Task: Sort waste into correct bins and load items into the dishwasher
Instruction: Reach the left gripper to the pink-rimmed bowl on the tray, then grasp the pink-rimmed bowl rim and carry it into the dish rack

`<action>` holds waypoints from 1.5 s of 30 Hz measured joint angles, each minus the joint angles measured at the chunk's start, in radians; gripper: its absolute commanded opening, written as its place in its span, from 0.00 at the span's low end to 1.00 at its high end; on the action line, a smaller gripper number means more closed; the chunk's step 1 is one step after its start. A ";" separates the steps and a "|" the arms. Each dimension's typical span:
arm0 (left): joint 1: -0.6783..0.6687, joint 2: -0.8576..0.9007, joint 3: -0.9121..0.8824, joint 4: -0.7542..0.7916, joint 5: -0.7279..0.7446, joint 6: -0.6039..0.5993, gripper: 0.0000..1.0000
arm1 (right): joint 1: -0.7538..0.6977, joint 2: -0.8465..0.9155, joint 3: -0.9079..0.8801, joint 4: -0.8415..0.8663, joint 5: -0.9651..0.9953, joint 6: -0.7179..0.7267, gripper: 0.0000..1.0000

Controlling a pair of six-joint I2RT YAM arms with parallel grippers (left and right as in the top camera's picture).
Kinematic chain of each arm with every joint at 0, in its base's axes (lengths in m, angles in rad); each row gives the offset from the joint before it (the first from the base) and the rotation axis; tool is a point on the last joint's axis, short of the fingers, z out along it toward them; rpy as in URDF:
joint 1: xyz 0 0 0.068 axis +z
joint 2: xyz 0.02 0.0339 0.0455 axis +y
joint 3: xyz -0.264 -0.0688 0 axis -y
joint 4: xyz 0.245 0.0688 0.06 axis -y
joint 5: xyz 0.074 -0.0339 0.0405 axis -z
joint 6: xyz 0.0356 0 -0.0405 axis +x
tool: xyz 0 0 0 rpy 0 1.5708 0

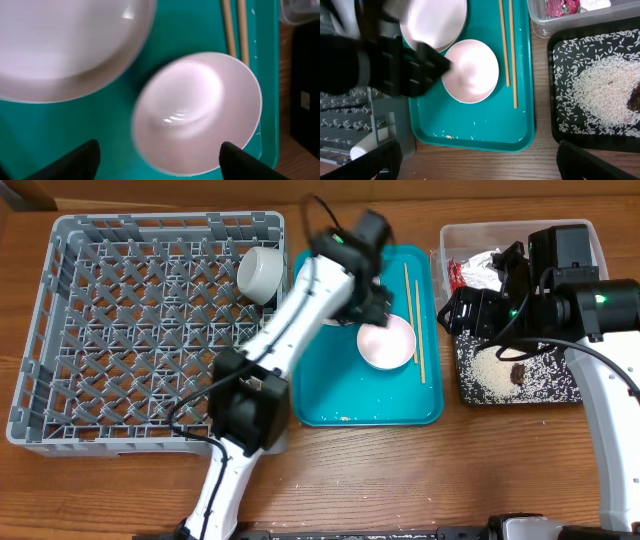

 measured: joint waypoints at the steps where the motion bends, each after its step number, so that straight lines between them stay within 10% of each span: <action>1: -0.022 0.002 -0.026 0.018 0.000 -0.017 0.73 | 0.000 0.000 0.000 0.000 0.000 0.000 1.00; 15: -0.077 0.002 -0.103 0.045 -0.154 -0.157 0.67 | 0.000 0.000 0.000 0.000 0.000 0.000 1.00; 24: -0.068 0.002 -0.176 0.090 -0.170 -0.236 0.04 | 0.000 0.000 0.000 0.000 0.000 0.000 1.00; 36: -0.040 -0.045 -0.079 -0.085 -0.228 -0.220 0.04 | 0.000 0.000 0.000 0.000 0.000 0.001 1.00; 45: 0.075 -0.354 0.006 -0.428 -0.872 -0.124 0.04 | 0.000 0.000 0.000 0.000 0.002 0.000 1.00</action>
